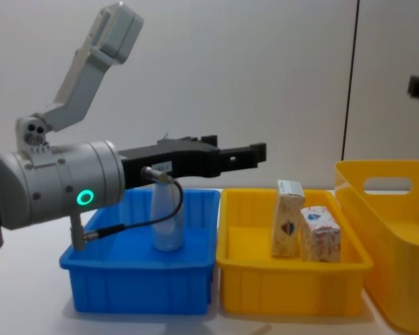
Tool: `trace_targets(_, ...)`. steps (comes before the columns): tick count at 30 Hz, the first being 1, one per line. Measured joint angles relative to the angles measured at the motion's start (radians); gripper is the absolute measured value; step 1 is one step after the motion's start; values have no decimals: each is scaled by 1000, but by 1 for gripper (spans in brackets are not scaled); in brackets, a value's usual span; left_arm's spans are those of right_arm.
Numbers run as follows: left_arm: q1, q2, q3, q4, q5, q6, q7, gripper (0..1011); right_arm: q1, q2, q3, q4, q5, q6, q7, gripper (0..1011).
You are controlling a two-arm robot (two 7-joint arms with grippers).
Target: Bimanual collaborative sorting of washing and personal care products
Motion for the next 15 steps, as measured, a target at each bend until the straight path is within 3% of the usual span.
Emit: trace_targets(15,89,38,-6,-111,99,-8,200,1001,-130,69,-94,-14,-17,-126,25,1003)
